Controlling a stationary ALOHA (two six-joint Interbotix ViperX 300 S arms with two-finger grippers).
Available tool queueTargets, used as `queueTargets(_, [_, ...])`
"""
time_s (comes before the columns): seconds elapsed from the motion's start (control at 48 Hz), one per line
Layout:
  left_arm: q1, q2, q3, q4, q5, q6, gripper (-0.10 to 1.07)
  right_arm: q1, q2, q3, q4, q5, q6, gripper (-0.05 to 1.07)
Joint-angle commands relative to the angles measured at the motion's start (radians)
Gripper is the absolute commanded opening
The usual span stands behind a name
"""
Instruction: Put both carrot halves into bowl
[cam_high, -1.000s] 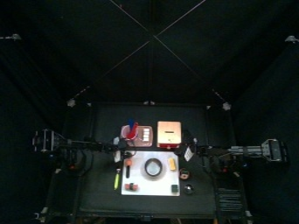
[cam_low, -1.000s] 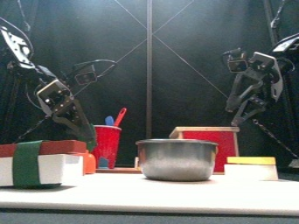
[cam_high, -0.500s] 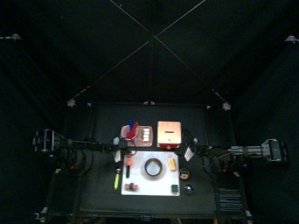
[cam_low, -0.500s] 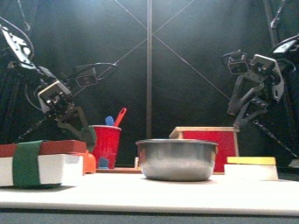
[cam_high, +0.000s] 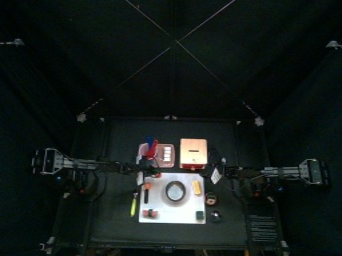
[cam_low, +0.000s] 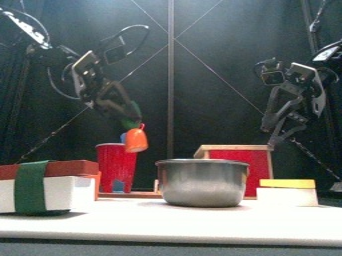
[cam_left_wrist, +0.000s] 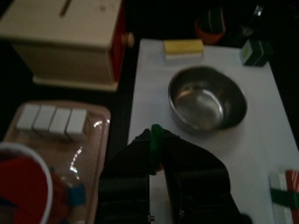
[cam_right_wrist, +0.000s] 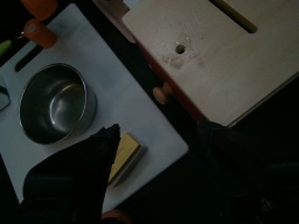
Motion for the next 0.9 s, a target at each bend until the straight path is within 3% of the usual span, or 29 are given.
queueTargets(0.0, [-0.029, 0.028, -0.106, -0.003, 0.052, 0.0, 0.43, -0.002, -0.003, -0.009, 0.002, -0.002, 0.0, 1.0])
queueTargets(0.375, [-0.138, 0.279, -0.344, 0.015, 0.141, 0.003, 0.43, -0.002, -0.003, -0.008, 0.002, 0.0, 0.0, 1.0])
queueTargets(0.604, [-0.173, 0.339, -0.377, 0.023, 0.144, 0.005, 0.43, 0.002, -0.003, -0.008, 0.002, 0.0, 0.002, 1.0])
queueTargets(0.875, [-0.17, 0.385, -0.379, 0.025, 0.137, 0.005, 0.47, 0.008, -0.003, -0.008, 0.02, 0.0, 0.002, 1.0])
